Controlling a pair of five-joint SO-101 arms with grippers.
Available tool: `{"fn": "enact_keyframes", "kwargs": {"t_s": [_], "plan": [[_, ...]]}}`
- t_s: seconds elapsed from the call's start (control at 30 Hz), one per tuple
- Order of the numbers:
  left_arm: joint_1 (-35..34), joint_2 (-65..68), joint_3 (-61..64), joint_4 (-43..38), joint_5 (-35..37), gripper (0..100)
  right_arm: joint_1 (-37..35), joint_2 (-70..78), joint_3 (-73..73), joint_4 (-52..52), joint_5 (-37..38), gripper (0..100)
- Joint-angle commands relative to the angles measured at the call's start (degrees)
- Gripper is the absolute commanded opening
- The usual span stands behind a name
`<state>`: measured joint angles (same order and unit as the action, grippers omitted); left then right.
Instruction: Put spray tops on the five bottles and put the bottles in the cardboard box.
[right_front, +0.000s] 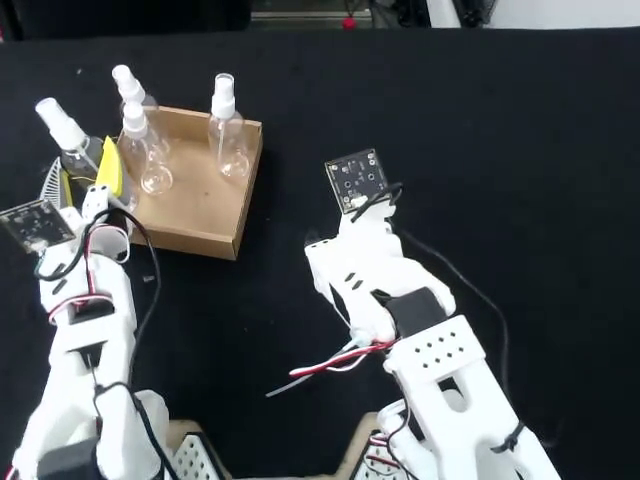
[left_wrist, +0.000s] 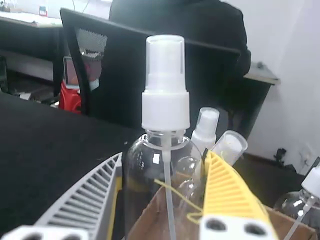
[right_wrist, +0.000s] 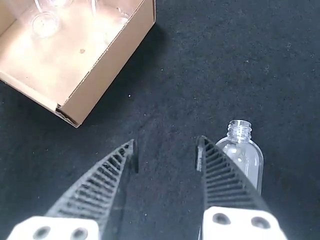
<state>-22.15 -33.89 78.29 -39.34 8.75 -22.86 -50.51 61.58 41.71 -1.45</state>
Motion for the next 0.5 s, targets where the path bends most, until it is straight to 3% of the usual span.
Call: {"fn": "enact_keyframes", "kwargs": {"t_s": [0.0, 0.47], "plan": [[0.6, 2.9, -5.0, -2.4, -0.3, 17, 1.2, -1.3, -0.3, -1.1, 0.0, 17.8], [0.8, 19.1, -5.3, -21.0, -0.4, 17, 4.6, -1.3, -0.4, -1.4, 0.0, 17.8]]}}
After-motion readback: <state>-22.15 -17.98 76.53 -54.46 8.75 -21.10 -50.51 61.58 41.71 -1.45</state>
